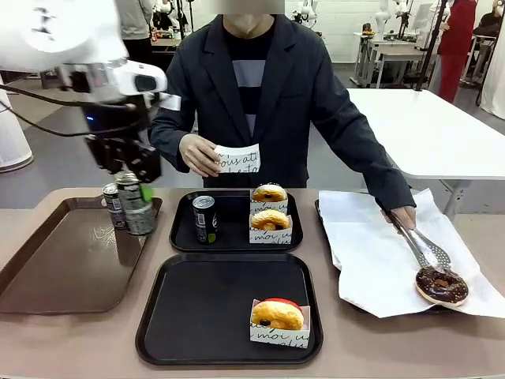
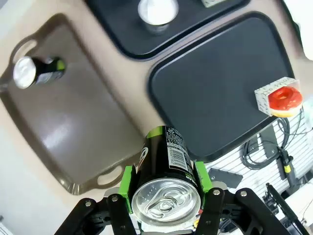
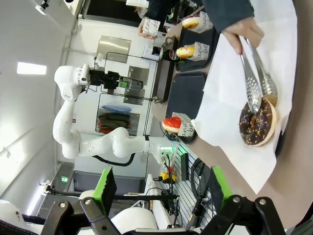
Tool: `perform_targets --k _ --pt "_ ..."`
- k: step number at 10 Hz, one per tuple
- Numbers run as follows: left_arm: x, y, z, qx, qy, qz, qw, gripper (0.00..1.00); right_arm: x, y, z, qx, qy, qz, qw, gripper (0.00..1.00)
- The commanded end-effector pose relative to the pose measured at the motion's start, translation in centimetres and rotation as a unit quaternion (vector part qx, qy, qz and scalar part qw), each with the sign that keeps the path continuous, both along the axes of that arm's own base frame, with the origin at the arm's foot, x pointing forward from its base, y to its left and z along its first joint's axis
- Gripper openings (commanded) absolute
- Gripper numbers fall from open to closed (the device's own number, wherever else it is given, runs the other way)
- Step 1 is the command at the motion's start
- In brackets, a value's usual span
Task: Set up donuts and drinks on trays.
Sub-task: Pick up one Pepsi coke from the Handle tray and place it on the Flat Tray without a Pepsi coke.
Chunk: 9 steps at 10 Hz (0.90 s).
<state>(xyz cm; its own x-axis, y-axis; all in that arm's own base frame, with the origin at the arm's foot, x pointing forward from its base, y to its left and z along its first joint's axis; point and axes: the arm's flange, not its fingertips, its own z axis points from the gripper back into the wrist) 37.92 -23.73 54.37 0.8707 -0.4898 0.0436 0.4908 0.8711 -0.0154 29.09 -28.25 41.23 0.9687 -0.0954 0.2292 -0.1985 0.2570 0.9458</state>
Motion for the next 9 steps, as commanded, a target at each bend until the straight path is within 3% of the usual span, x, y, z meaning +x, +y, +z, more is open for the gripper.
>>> perform_targets --k 1,5,7,9 --pt "1.5 -2.7 -0.2 0.008 0.002 -0.051 0.999 0.58 -0.1 0.0 0.0 0.003 -0.004 0.000 1.000 1.00" --pt "0.4 -9.3 -2.9 0.005 0.024 -0.096 0.995 0.58 -0.1 0.0 0.0 0.003 -0.004 0.000 1.000 1.00" --pt "0.8 -9.2 -3.2 0.029 0.039 -0.092 0.995 0.58 -0.1 0.0 0.0 0.003 -0.004 0.000 1.000 1.00" --pt "-0.1 -9.5 -3.8 0.004 0.031 -0.094 0.995 0.58 -0.1 0.0 0.0 0.003 -0.004 0.000 1.000 1.00"
